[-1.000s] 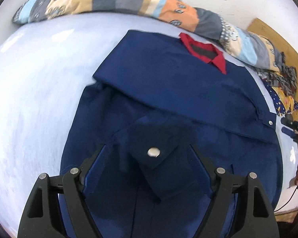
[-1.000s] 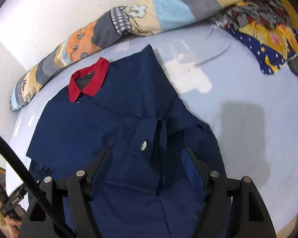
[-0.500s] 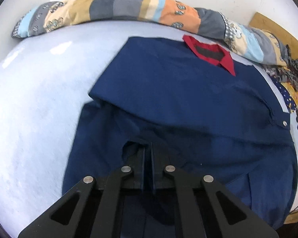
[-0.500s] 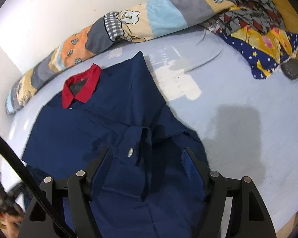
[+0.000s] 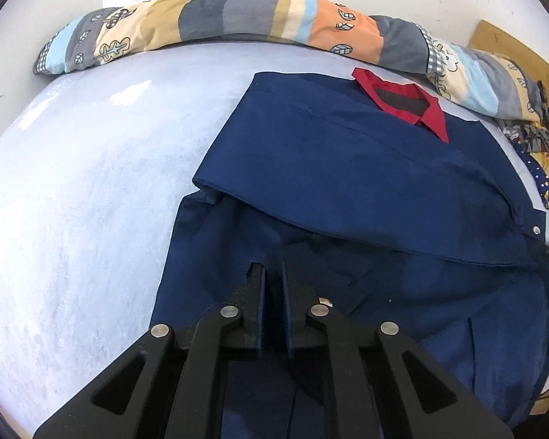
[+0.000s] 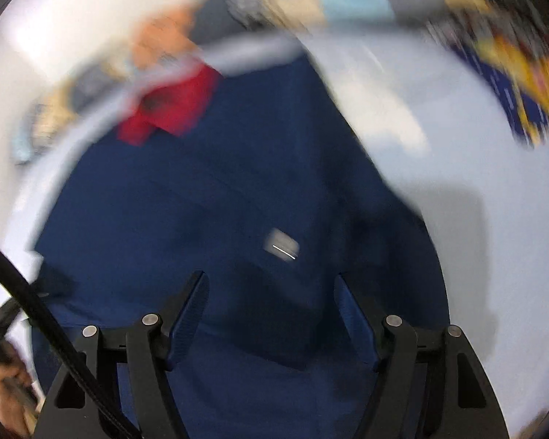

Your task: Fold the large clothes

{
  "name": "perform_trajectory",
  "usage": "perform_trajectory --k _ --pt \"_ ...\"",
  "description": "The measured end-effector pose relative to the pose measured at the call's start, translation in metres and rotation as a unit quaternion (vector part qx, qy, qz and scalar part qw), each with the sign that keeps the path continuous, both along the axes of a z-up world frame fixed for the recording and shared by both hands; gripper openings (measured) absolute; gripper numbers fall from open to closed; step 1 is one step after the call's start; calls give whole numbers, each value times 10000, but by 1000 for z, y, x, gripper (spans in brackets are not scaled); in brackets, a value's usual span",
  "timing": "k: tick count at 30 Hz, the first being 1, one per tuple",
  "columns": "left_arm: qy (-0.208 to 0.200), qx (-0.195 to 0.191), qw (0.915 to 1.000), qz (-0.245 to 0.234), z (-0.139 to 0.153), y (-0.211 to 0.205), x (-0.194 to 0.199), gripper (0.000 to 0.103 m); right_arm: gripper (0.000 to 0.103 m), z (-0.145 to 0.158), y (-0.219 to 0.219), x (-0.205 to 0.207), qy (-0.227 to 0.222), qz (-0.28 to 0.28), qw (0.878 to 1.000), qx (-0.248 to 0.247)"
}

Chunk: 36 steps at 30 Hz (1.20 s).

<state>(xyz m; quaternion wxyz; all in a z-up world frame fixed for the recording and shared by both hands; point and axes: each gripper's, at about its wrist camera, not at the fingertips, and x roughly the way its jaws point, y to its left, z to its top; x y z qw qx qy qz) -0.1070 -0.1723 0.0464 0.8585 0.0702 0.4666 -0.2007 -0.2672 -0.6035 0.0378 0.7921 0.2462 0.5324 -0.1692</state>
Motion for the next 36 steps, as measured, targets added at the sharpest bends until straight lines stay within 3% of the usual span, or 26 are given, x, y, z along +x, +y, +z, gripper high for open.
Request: perform_trajectory --k 1,4,6,7,8,9,13,17,19,22,25,27,29,30,32,36 --pt "-46 13 10000 -34 3 0 -3 10 76 -11 -6 -2 122 -62 9998 143" --pt "-320 40 9993 -179 18 -1 -14 11 76 12 -4 -5 -136 1 9999 -92" --pt "-594 176 9979 -208 28 -2 -23 29 76 40 4 -8 -500 148 9979 -387" --pt "-864 259 9957 -201 34 -3 -29 47 77 50 10 -10 -619 210 9967 -477" --pt "-1120 322 9930 -211 40 -4 -35 57 77 56 16 -12 -723 266 9957 -523" --pt "-1260 391 9910 -242 44 -5 -39 59 78 60 21 -12 -805 340 9947 -550" --pt "-1252 453 9903 -396 44 -8 -47 60 79 44 33 -7 -572 641 9951 -486" --pt "-984 749 9905 -596 26 -17 -49 60 79 -5 31 -1 262 658 9975 -57" --pt "-926 928 9895 -604 19 -18 -53 60 80 -1 32 -3 346 653 9971 -193" --pt "-1345 1003 9834 -696 29 -18 -71 60 81 29 33 -13 -189 607 9980 12" --pt "-2034 1080 9694 -851 49 -20 -100 61 81 67 42 -32 -818 643 9946 20" --pt "-2433 1090 9600 -854 60 -21 -121 69 81 83 50 -42 -1053 753 9916 -31" --pt "-2714 1005 9543 -742 67 -20 -137 85 84 102 67 -56 -1349 898 9863 -302" --pt "-2815 908 9529 -663 69 -18 -148 86 84 108 79 -57 -1408 945 9846 -434" --pt "-2801 767 9555 -514 69 -14 -161 87 85 115 90 -67 -1527 961 9817 -604" --pt "-2451 379 9685 -242 60 -4 -178 88 88 106 129 -85 -1687 1014 9786 -598"
